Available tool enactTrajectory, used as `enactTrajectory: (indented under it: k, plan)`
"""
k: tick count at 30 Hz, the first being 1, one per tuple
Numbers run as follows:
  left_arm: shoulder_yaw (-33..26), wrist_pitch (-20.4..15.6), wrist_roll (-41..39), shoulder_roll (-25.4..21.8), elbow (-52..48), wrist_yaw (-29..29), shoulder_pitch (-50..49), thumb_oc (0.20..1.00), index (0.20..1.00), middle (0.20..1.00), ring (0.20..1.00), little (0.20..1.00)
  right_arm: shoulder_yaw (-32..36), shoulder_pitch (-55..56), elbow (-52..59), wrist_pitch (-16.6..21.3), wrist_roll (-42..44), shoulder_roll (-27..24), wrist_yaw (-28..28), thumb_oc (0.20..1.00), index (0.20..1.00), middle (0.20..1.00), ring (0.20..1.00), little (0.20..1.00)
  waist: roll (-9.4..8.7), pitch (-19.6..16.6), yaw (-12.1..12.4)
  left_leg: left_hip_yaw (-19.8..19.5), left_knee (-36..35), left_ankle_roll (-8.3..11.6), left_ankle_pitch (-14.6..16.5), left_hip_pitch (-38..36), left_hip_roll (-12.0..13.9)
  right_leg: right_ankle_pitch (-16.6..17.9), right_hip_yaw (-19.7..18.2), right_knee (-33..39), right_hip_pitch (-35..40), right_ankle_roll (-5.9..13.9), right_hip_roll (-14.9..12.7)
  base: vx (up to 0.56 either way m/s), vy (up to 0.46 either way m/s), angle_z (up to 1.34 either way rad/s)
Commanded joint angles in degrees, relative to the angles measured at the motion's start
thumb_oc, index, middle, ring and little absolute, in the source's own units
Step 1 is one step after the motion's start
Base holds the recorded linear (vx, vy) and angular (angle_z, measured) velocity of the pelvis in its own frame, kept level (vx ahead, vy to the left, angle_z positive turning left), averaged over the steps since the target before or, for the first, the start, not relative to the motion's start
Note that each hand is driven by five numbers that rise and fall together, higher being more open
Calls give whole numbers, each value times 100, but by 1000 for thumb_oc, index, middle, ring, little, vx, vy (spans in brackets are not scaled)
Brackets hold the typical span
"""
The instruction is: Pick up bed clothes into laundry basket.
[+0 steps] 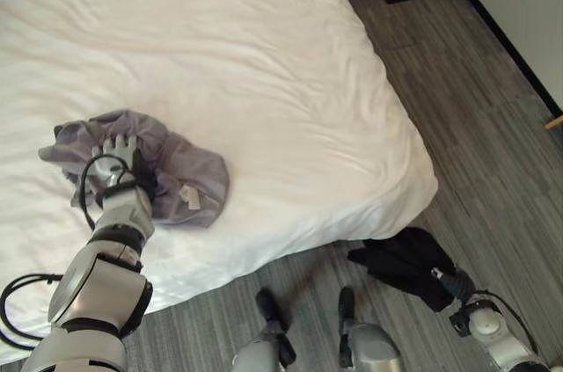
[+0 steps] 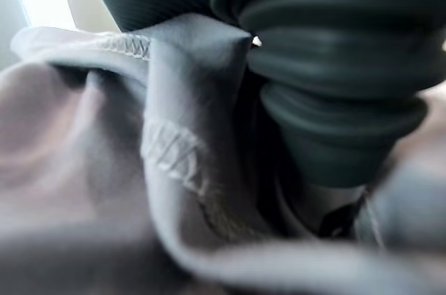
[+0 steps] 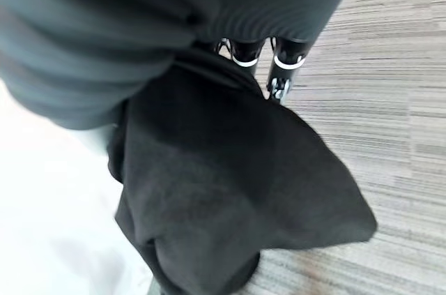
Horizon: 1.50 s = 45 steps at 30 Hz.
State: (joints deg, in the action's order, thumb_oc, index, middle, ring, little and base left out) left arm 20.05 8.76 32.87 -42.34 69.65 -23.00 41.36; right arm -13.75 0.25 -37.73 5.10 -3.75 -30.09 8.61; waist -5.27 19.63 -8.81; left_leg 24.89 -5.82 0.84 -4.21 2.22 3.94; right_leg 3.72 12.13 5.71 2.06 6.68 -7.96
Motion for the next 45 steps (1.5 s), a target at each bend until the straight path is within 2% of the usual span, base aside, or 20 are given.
enactTrajectory:
  k: [1, 7, 12, 14, 16, 19, 21, 22, 24, 25, 30, 31, 33, 34, 35, 37, 38, 40, 41, 45]
  plan:
    - [-447, -220, -383, 158, 923, 920, -1067, 200, 200, 200, 200, 200, 390, 141, 59, -11, 96, -447, -44, 200, 200, 200, 200, 200, 110, -201, 223, -198, 82, 367, 550, -414, 127, 87, -182, -438, -426, 816, -470, 47, 34, -7]
    - [-934, -611, -1356, 656, 416, 765, -1651, 200, 200, 200, 200, 200, 548, 234, 307, 18, 72, -438, 58, 200, 200, 200, 200, 200, 183, -278, 239, -202, 82, 364, 533, -389, 58, 125, -188, -266, -403, 797, -499, 11, 18, -9]
    - [-754, -1254, -2487, 1302, -1799, 573, -1860, 200, 200, 200, 200, 200, 824, 432, 1278, 89, -147, -429, 303, 200, 200, 200, 200, 200, 310, -201, 278, -340, 82, 337, 426, -222, 3, 132, -105, -210, -382, 785, -537, -89, -26, 9]
    - [-618, -1590, -3116, 1671, -3852, 682, -2304, 200, 200, 200, 200, 200, 1038, 547, 2028, 95, -553, -394, 465, 200, 200, 200, 200, 200, 439, -59, 388, -211, 82, 282, 351, -200, 98, 130, 228, -641, -520, 769, -572, -218, -35, 9]
    - [-573, -1828, -3723, 1703, -5011, 956, -2613, 200, 200, 200, 200, 200, 1140, 518, 2393, 99, -786, -310, 595, 200, 200, 200, 200, 200, 584, -46, 579, 14, 82, 290, 356, -238, 267, -282, 1007, -1400, -536, 699, -733, -172, 4, -22]
    - [-565, -1995, -4660, 1898, -5581, 1399, -3018, 200, 200, 200, 200, 200, 1005, 273, 2606, 163, -787, -50, 552, 200, 200, 200, 200, 200, 599, -188, 816, 583, 115, 208, 220, -268, 411, -642, 1963, -2281, -237, 542, -1038, -192, 31, -77]
    - [-640, -1994, -4932, 1833, -5897, 1589, -3240, 200, 200, 200, 200, 200, 956, 245, 2666, 175, -798, 8, 495, 200, 200, 200, 200, 200, 558, -262, 937, 780, 127, 186, 211, -304, 427, -681, 2124, -2417, -61, 541, -1119, -162, -21, -122]
    - [-502, -2036, -5060, 1958, -6303, 1656, -3445, 200, 200, 200, 200, 200, 773, 128, 2684, 171, -955, 90, 485, 200, 200, 200, 200, 200, 464, -410, 1128, 1178, 154, 140, 138, -293, 506, -609, 2411, -2545, 309, 616, -1213, -242, -74, -81]
    - [-459, -2024, -5071, 2038, -6335, 1665, -3523, 200, 200, 200, 200, 200, 691, 141, 2696, 187, -1032, 149, 470, 200, 200, 200, 200, 200, 414, -476, 1249, 1411, 159, 146, 101, -357, 543, -483, 2420, -2488, 451, 678, -1264, -195, -103, -157]
    - [-231, -2039, -4974, 2152, -6486, 1516, -3390, 200, 200, 200, 200, 200, 574, 43, 2675, 180, -1139, 203, 549, 200, 200, 200, 200, 200, 412, -585, 1380, 1748, 185, 206, -36, -326, 674, -196, 2553, -2285, 719, 765, -1391, -237, -195, -201]
    - [57, -2045, -4798, 2283, -6448, 1296, -3228, 200, 200, 200, 200, 200, 363, -310, 2969, 174, -1297, 165, 761, 200, 200, 200, 200, 200, 643, -672, 1470, 2169, 359, 609, -618, -314, 1282, -725, 2430, -1272, 1021, 597, -867, -192, -269, -161]
    - [152, -2071, -4874, 2432, -6290, 1226, -3344, 200, 200, 200, 200, 200, 159, -685, 2794, 114, -1415, 108, 983, 200, 200, 200, 200, 200, 727, -668, 1460, 2155, 335, 812, -908, -316, 1567, -950, 2313, -921, 1058, 497, -551, -127, -307, -108]
    - [191, -2109, -4931, 2511, -6227, 1093, -3429, 200, 200, 200, 200, 200, 45, -739, 2773, 81, -1588, 33, 1060, 200, 200, 200, 200, 200, 810, -642, 1415, 2201, 294, 957, -1086, -374, 1801, -997, 2226, -795, 1078, 411, -340, -160, -479, -93]
    - [318, -2122, -5128, 2709, -6148, 915, -3317, 200, 200, 200, 200, 200, -52, -1024, 2882, 6, -1896, -79, 1317, 200, 200, 200, 200, 200, 836, -472, 1383, 1682, 499, 1126, -1156, -436, 2078, -1176, 1925, -770, 989, 223, -97, -138, -511, -126]
    - [321, -2125, -5129, 2719, -6137, 910, -3299, 200, 200, 200, 200, 200, -48, -1025, 2891, -2, -1904, -85, 1323, 200, 200, 200, 200, 200, 852, -447, 1382, 1666, 541, 1134, -1141, -433, 2108, -1187, 1925, -770, 1006, 208, -79, -112, -442, -184]
    - [364, -2183, -5228, 2807, -6160, 733, -3302, 200, 200, 200, 200, 200, -252, -1220, 3037, -110, -2256, -256, 1450, 200, 200, 200, 200, 200, 878, -212, 1504, 490, 906, 1057, -881, -350, 1848, -1254, 1567, -714, 985, 100, -11, -104, -244, -141]
    - [374, -2216, -5254, 2849, -6198, 760, -3316, 200, 200, 200, 200, 200, -345, -1259, 3068, -163, -2499, -325, 1453, 200, 200, 200, 200, 200, 913, -140, 1601, -105, 1063, 835, -612, -256, 1570, -1154, 1350, -679, 881, 23, 2, -81, -275, -115]
    - [427, -2260, -5200, 2889, -6258, 779, -3349, 200, 200, 200, 200, 200, -404, -1318, 3141, -151, -2717, -470, 1499, 200, 200, 200, 200, 200, 915, -141, 1681, -720, 1314, 674, -73, -198, 1024, -1144, 904, -581, 877, -35, 73, 59, -278, -166]
    - [254, -2277, -5207, 2812, -6432, 812, -3482, 200, 200, 200, 200, 200, 350, -1010, 3514, -82, -2400, -1122, 1372, 200, 200, 200, 200, 200, 869, -187, 1648, -610, 1472, 631, 22, -144, 898, -1120, 773, -500, 917, -40, 145, 190, -331, -142]
    - [390, -2191, -5288, 2782, -6281, 951, -3512, 200, 200, 200, 200, 200, 312, -1956, 3540, -215, -2318, -1504, 1688, 200, 200, 200, 200, 200, 879, -172, 1640, 462, 2111, 501, 143, 372, 616, -1267, 657, -381, 1297, -139, 405, 274, -308, -65]
